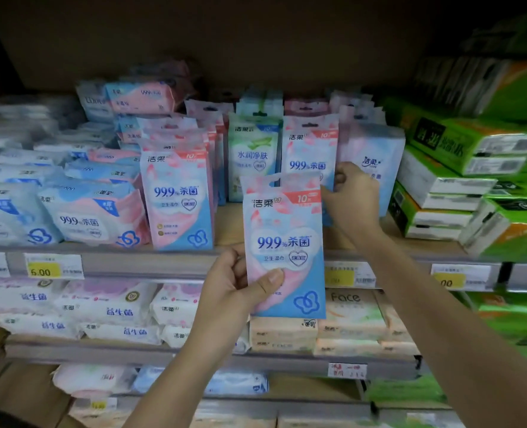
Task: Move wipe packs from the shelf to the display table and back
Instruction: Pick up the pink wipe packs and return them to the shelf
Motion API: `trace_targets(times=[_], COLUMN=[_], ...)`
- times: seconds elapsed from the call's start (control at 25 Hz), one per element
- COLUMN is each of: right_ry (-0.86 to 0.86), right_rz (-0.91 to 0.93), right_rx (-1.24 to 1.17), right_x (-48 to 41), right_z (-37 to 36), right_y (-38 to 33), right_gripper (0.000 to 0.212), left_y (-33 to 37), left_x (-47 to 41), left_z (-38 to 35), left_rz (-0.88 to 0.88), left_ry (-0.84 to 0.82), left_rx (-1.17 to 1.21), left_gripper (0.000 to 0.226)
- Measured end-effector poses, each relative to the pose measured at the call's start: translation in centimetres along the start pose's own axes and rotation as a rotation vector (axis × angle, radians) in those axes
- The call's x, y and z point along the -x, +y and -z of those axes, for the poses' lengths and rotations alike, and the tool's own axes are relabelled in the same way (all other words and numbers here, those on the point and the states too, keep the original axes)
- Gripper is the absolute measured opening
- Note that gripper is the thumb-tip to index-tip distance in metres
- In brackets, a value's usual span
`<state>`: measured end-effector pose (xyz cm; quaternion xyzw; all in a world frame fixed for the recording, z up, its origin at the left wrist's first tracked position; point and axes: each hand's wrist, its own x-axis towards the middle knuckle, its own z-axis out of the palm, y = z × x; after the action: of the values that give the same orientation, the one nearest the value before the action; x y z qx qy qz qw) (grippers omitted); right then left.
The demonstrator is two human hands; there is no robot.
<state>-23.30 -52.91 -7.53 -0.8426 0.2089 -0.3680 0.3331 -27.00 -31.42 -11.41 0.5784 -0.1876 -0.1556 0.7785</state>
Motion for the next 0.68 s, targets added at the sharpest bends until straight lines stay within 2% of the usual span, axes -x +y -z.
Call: trace_targets(times=[0.08,0.24,0.32,0.44,0.52,0.6,0.68], right_ry=[0.017,0.014,0.003,-0.067,-0.156,-0.244,-0.234], right_rz=[0.042,0.143,0.114,-0.041,-0.068,-0.016,0.008], right_rx=[0.145,0.341,0.258,-0.178,-0.360,-0.340,-0.239], right_x=[0.1,-0.6,-0.8,0.0,0.9,1.5,1.5], right_z=[0.4,0.8,1.8,3.3,3.6,3.4,2.9], right_y=[0.4,0.2,0.4,1.4,1.6,1.5,1.6], right_gripper=[0.035,0.029,0.027,0.027,0.022,0.018,0.028], left_y=[0.7,1.6,1.9,1.8,1.1,0.4,0.2], left_x=[-1.3,-4.9,-6.6,-9.1,-10.4,-11.0,-11.0], left_z=[-0.9,-2.6,-3.4,-4.5,-5.3,-6.1,-6.5], left_rz=[-0.028,-0.065,-0.072,-0.046,-0.022,-0.048,-0.112], left_ry=[0.019,0.074,0.094,0.104,0.119,0.157,0.223], left_rx=[-0.022,-0.079,-0.112,-0.170,-0.216,-0.285,-0.429], left_gripper=[0.033,0.031,0.033,0.034,0.034,0.032,0.032])
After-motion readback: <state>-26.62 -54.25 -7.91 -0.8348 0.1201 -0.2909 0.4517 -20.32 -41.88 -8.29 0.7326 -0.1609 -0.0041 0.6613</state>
